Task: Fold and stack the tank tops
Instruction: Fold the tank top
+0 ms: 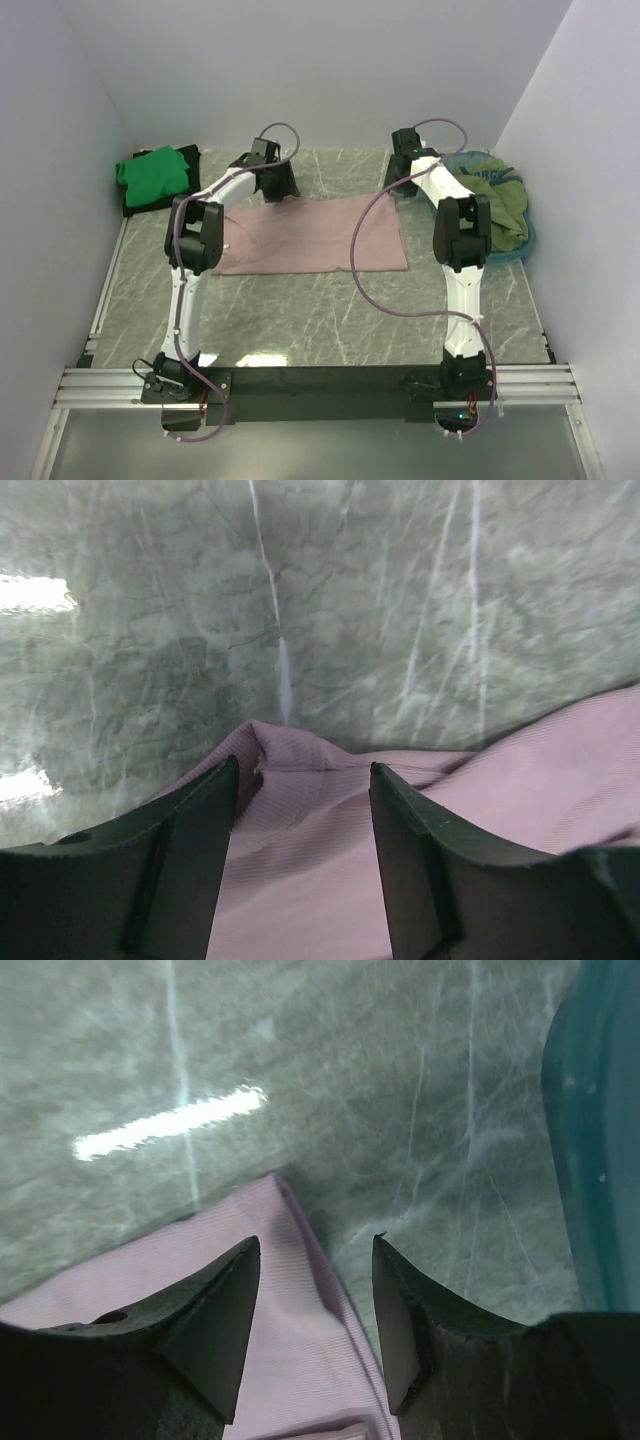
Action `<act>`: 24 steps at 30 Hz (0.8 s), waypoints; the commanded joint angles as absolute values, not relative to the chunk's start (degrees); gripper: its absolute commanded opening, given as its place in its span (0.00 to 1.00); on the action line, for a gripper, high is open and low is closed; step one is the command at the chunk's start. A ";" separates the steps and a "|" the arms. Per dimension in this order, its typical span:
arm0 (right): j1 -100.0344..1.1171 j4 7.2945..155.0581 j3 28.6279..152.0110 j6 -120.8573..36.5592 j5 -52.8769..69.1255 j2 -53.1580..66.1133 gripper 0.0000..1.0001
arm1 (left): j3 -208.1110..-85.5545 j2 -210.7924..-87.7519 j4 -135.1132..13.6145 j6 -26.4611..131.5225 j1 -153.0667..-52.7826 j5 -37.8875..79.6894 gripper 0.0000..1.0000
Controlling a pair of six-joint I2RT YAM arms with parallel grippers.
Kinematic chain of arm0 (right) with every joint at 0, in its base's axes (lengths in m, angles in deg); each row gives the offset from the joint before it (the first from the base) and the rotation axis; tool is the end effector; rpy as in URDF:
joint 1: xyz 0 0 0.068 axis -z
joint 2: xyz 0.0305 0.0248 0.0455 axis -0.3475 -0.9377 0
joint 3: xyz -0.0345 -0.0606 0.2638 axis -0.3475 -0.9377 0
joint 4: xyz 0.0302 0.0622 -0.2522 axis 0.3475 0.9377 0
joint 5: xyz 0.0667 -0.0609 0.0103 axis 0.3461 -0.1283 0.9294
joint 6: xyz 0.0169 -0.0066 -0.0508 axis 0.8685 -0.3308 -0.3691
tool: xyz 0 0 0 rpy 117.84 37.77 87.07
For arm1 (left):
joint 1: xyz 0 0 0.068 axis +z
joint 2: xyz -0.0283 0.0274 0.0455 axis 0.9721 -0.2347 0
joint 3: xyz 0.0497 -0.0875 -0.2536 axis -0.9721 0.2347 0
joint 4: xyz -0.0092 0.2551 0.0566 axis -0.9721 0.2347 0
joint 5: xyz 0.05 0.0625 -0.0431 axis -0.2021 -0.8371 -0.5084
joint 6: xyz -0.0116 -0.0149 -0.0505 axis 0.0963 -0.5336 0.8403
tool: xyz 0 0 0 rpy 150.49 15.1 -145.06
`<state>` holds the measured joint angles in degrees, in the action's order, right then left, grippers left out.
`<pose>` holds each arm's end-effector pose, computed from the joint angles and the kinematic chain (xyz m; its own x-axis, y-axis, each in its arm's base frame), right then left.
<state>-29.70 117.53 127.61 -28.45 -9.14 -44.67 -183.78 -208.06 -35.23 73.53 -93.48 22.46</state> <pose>0.5033 0.0769 0.1940 -0.7925 0.2195 -0.5690 0.2231 0.9727 0.0645 0.4989 -0.1594 0.1716 -0.8170 -0.3043 -0.4897 -0.0510 0.8841 -0.4644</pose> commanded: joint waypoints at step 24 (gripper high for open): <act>-29.30 121.53 137.38 -30.07 -7.25 -49.37 0.55 | -192.09 -212.65 -28.94 66.88 -94.97 18.35 0.44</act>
<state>-29.68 121.20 133.03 -30.37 -7.94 -48.73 -190.14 -211.73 -29.61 68.35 -94.53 18.79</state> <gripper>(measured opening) 0.555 0.450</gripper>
